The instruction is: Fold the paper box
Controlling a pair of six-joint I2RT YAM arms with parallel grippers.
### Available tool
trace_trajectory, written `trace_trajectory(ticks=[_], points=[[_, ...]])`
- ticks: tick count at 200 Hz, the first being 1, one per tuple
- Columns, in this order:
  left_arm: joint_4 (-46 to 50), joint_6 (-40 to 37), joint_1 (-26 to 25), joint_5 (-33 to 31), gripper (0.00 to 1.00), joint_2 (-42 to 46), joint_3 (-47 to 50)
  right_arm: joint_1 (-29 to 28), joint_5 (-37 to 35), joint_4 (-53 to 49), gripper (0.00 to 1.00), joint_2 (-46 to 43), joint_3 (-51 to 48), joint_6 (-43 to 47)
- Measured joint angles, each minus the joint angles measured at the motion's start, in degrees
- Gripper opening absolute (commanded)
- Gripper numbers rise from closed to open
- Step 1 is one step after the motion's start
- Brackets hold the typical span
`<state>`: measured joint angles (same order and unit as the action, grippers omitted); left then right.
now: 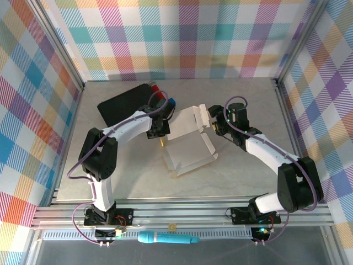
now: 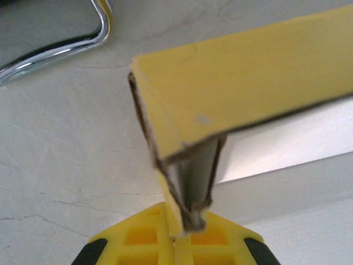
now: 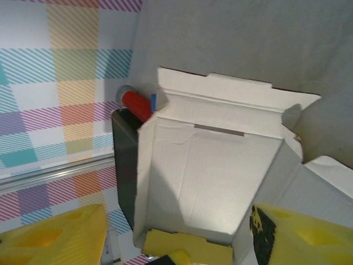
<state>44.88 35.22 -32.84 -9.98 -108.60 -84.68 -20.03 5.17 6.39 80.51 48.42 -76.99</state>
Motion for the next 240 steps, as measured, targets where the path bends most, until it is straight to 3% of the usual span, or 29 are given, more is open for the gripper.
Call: trace_trajectory(ticks=[100,161,202,240], points=[[8.44,0.48,-0.09,-1.38,0.0,-5.2,-7.65,0.0,0.26,-3.15,0.68,-2.14,-1.07,1.03],[15.06,0.31,-0.04,2.38,0.0,-4.96,-7.74,0.0,0.46,-9.33,0.68,-2.89,0.92,2.62],[20.39,-1.92,1.36,8.35,0.0,-4.92,-7.74,0.0,2.01,-16.76,0.69,-1.64,7.74,11.89],[23.02,-4.46,2.8,9.31,0.0,-4.92,-7.72,0.39,8.52,-24.28,0.62,4.11,15.61,24.46]])
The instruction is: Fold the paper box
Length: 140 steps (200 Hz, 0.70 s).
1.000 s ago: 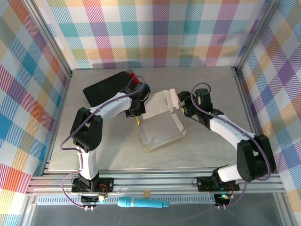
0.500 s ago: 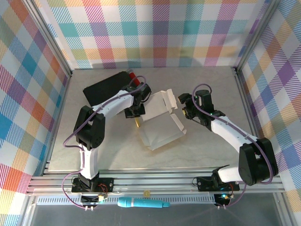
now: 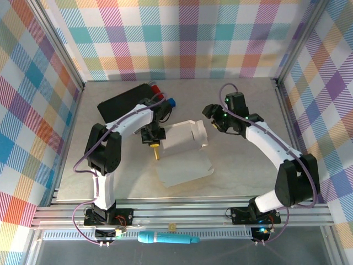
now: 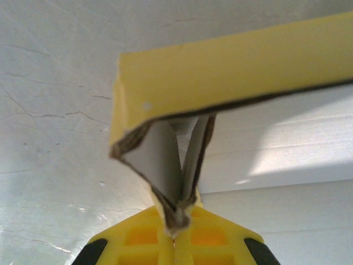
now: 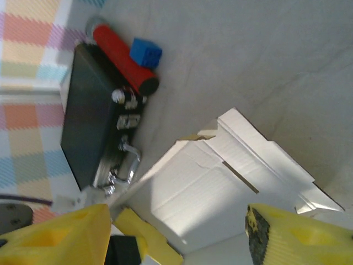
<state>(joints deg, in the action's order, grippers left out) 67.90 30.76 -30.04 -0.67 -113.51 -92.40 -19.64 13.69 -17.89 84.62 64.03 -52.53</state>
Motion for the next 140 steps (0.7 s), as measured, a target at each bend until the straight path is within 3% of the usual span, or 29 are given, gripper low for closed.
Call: trace_trajectory(ticks=[49,140], points=[[-0.13,-0.83,0.24,-0.72,0.0,-0.83,0.0,0.2,5.88,-5.9,0.56,2.71,0.48,3.78],[-0.92,-0.98,0.24,-1.27,0.0,-5.2,-1.25,0.17,8.09,-6.91,0.55,5.03,3.17,3.74]])
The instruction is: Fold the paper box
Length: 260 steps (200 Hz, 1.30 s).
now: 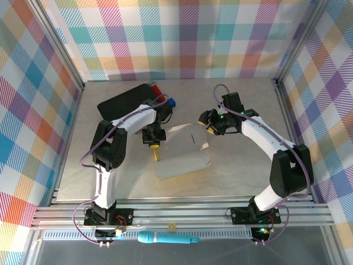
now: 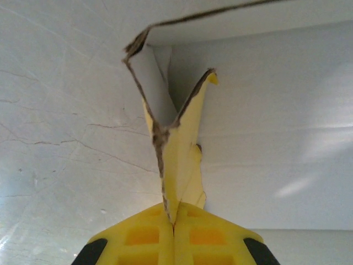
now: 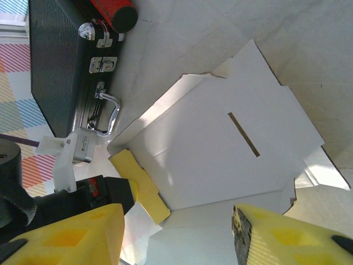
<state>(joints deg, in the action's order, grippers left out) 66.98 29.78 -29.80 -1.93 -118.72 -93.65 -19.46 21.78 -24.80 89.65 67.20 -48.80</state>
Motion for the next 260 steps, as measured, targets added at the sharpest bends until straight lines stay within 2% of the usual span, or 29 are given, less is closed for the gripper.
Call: trace_trajectory(ticks=[39,71,201,260], points=[[-1.77,0.42,0.0,1.11,0.08,-0.83,0.15,0.0,0.0,-0.02,0.55,0.0,0.0,0.0],[-3.37,0.83,0.0,1.77,0.11,-0.83,0.7,0.0,0.0,-0.13,0.54,0.0,0.0,0.0],[-7.85,2.4,0.04,3.65,0.13,1.29,5.11,0.0,0.46,-0.11,0.54,0.0,0.0,-0.46],[-10.67,3.67,-0.02,4.35,0.18,2.56,7.17,-0.04,0.48,-0.11,0.54,0.0,0.0,-0.57]])
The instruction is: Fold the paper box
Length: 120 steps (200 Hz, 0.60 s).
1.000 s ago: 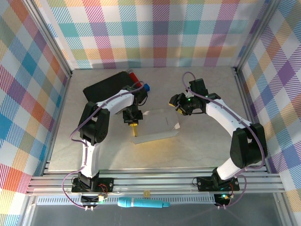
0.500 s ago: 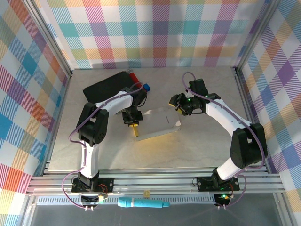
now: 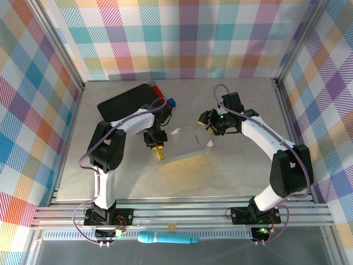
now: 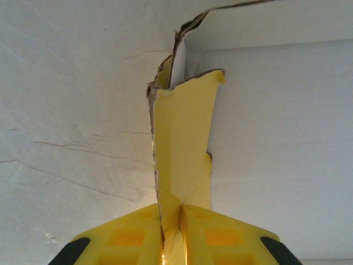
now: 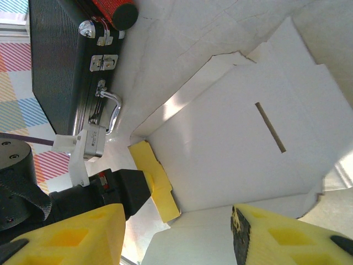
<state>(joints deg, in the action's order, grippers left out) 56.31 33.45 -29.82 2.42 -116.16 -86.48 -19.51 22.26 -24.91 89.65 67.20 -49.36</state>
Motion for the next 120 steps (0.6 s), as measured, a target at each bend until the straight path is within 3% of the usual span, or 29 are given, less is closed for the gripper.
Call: trace_trajectory(ticks=[58,104,120], points=[[-3.32,0.33,-0.52,1.22,0.18,-0.02,0.87,-0.04,0.42,0.02,0.54,0.0,0.0,-0.76],[-4.04,0.76,-0.55,1.57,0.0,0.37,1.22,-0.04,0.42,0.02,0.54,0.0,0.0,-0.74],[-4.04,1.05,-0.66,1.38,0.0,0.42,1.25,-0.07,0.42,0.02,0.54,0.0,0.0,-0.74]])
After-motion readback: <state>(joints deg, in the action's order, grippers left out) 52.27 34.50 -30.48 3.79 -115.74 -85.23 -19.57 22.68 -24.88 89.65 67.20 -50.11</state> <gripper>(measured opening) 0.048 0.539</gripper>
